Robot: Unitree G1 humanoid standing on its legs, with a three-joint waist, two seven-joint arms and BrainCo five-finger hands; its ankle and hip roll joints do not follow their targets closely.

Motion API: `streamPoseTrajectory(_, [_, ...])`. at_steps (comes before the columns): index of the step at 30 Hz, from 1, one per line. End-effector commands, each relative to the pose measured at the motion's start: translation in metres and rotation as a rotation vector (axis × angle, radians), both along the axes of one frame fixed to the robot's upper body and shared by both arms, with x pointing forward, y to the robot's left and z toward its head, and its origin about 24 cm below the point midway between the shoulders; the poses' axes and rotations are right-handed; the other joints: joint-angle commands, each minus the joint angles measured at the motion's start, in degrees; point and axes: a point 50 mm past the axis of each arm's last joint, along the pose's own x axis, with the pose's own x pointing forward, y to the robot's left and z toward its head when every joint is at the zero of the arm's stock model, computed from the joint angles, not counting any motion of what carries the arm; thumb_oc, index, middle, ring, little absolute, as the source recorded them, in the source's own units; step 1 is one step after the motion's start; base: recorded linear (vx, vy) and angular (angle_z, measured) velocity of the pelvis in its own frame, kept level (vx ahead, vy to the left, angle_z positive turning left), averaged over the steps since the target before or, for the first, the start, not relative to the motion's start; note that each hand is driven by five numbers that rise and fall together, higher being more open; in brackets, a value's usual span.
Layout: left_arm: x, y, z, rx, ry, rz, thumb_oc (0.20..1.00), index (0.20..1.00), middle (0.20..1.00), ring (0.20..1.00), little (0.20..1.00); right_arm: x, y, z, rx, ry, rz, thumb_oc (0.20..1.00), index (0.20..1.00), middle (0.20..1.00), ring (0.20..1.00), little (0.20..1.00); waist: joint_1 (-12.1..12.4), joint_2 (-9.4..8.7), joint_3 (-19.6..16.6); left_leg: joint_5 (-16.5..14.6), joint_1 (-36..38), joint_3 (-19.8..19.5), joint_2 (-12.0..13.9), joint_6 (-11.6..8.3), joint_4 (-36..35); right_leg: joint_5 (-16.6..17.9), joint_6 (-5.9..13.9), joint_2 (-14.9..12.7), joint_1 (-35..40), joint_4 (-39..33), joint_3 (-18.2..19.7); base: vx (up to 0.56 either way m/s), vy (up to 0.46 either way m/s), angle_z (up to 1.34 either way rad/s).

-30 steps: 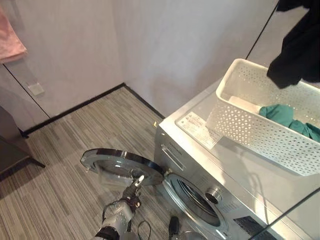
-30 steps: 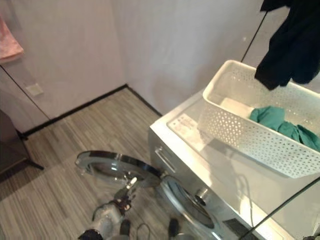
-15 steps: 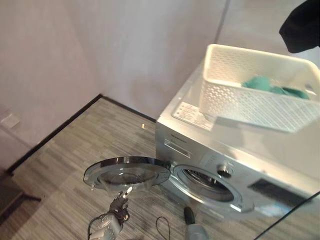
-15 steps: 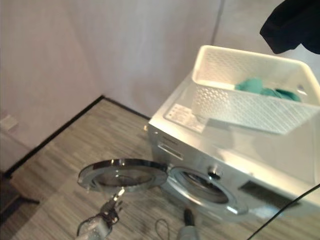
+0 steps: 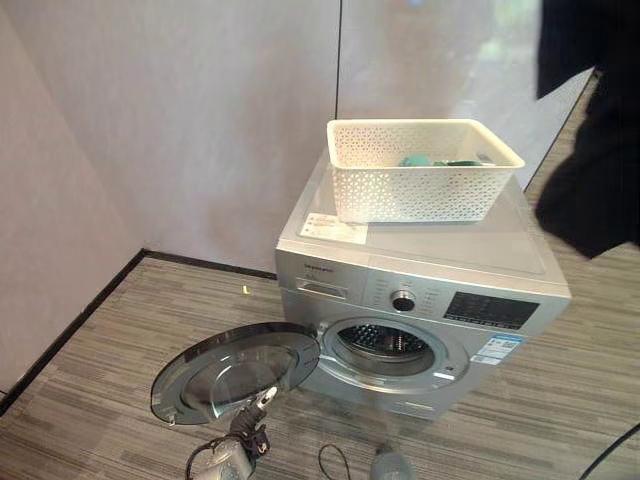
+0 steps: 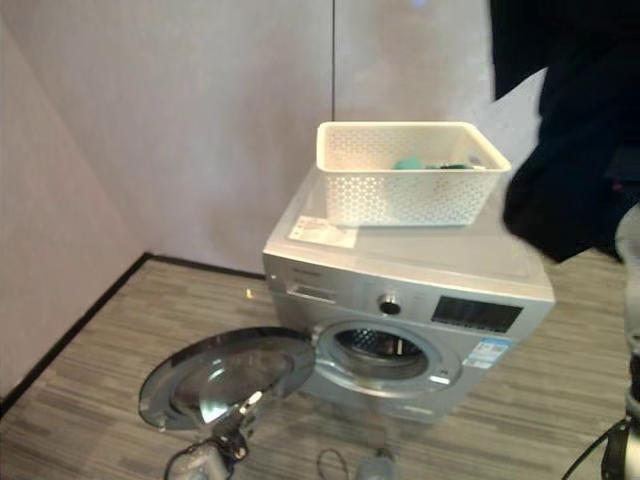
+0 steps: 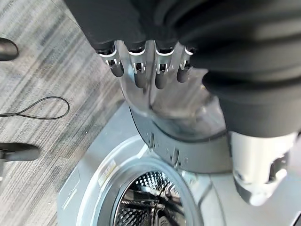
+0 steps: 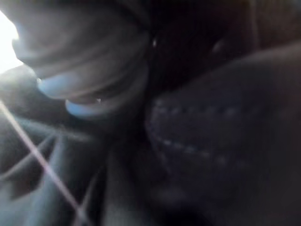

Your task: Grab the laundry basket,head to the washer,open it,put in the laundry and shut it.

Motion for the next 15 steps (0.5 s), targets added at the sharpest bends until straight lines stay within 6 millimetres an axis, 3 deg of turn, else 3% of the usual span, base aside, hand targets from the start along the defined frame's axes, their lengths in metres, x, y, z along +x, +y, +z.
streamPoseTrajectory(1, [0.042, -0.004, 0.035, 0.166, -0.236, -0.216, 1.0, 1.0, 1.0, 1.0, 1.0, 0.018, 0.005, -0.016, 0.0, 0.132, 0.088, 0.2, 0.2, 0.2, 0.2, 0.2, 2.71, 1.24, -0.98, -2.54, 2.91, -3.45, -0.87, 3.74, -7.57, -5.19, -1.73, 0.69, -1.47, 5.75, -1.01, -0.08, -0.077, -0.37])
streamPoseTrajectory(2, [0.042, -0.004, 0.035, 0.17, -0.235, -0.217, 1.0, 1.0, 1.0, 1.0, 1.0, 0.017, 0.005, -0.016, 0.003, 0.133, 0.087, 0.2, 0.2, 0.2, 0.2, 0.2, 2.91, 0.96, -1.18, -2.12, 2.72, -3.27, -0.96, 3.69, -7.74, -4.9, -1.84, 0.64, -1.74, 5.61, -0.85, -0.09, -0.175, -0.55])
streamPoseTrajectory(3, [0.065, -0.004, 0.067, 0.276, -0.401, -0.3, 1.0, 1.0, 1.0, 1.0, 1.0, 0.021, 0.015, -0.035, 0.06, 0.2, 0.214, 0.2, 0.2, 0.2, 0.2, 0.2, 3.71, 0.86, -1.13, -1.72, 2.9, -2.19, -0.94, 3.52, -8.71, -5.62, -1.7, 0.98, -1.27, 5.06, -2.26, -0.01, -0.145, -0.57])
streamPoseTrajectory(6, [0.087, 0.001, 0.115, 0.406, -0.63, -0.362, 1.0, 1.0, 1.0, 1.0, 1.0, 0.017, 0.028, -0.061, 0.082, 0.306, 0.317, 0.2, 0.2, 0.2, 0.2, 0.2, 4.23, 0.7, -1.14, -0.77, 3.14, -1.96, -0.23, 2.76, -10.04, -6.03, -1.8, 1.65, -0.52, 3.03, -3.32, 0.01, -0.188, -0.27])
streamPoseTrajectory(8, [0.098, 0.003, 0.138, 0.456, -0.733, -0.379, 1.0, 1.0, 1.0, 1.0, 1.0, 0.013, 0.033, -0.074, 0.094, 0.363, 0.379, 0.2, 0.2, 0.2, 0.2, 0.2, 4.41, 0.77, -1.12, -0.3, 3.12, -2.41, 0.4, 2.08, -10.53, -6.62, -1.96, 2.07, 0.58, 1.21, -4.38, 0.01, -0.147, -0.07])
streamPoseTrajectory(9, [0.098, 0.003, 0.138, 0.458, -0.733, -0.38, 1.0, 1.0, 1.0, 1.0, 1.0, 0.013, 0.033, -0.074, 0.095, 0.362, 0.379, 0.2, 0.2, 0.2, 0.2, 0.2, 4.39, 0.64, -1.16, 0.03, 2.95, -2.4, 0.38, 2.03, -10.59, -6.29, -2.06, 2.06, 0.52, 0.95, -4.43, -0.02, -0.184, 0.1])
streamPoseTrajectory(10, [0.11, 0.001, 0.163, 0.532, -0.839, -0.413, 1.0, 1.0, 1.0, 1.0, 1.0, 0.009, 0.042, -0.088, 0.095, 0.434, 0.458, 0.2, 0.2, 0.2, 0.2, 0.2, 4.32, 0.63, -1.02, 0.89, 2.69, -2.95, 1.01, 1.2, -11.42, -6.61, -2.12, 2.36, 1.73, -0.89, -5.47, -0.03, -0.126, 0.08])
streamPoseTrajectory(11, [0.11, 0.001, 0.163, 0.534, -0.839, -0.414, 1.0, 1.0, 1.0, 1.0, 1.0, 0.008, 0.042, -0.088, 0.096, 0.434, 0.459, 0.2, 0.2, 0.2, 0.2, 0.2, 4.3, 0.52, -1.06, 1.23, 2.52, -2.95, 0.97, 1.17, -11.51, -6.29, -2.21, 2.34, 1.66, -1.14, -5.52, -0.02, -0.253, 0.15])
streamPoseTrajectory(12, [0.12, -0.002, 0.182, 0.581, -0.917, -0.46, 1.0, 1.0, 1.0, 1.0, 1.0, 0.004, 0.05, -0.1, 0.086, 0.521, 0.547, 0.2, 0.2, 0.2, 0.2, 0.2, 4.18, 0.63, -1.57, 2.47, 2.4, -3.11, 1.64, 0.09, -12.98, -6.12, -2.33, 2.85, 3.02, -3.61, -6.59, -0.01, -0.141, 0.18])
streamPoseTrajectory(15, [0.123, -0.003, 0.186, 0.586, -0.929, -0.467, 1.0, 1.0, 1.0, 1.0, 1.0, 0.004, 0.052, -0.103, 0.084, 0.545, 0.57, 0.2, 0.2, 0.2, 0.2, 0.2, 4.11, 0.74, -1.72, 2.96, 2.63, -3.25, 1.87, -0.26, -13.57, -5.96, -2.35, 3.05, 3.62, -4.55, -6.97, 0.0, -0.094, 0.21])
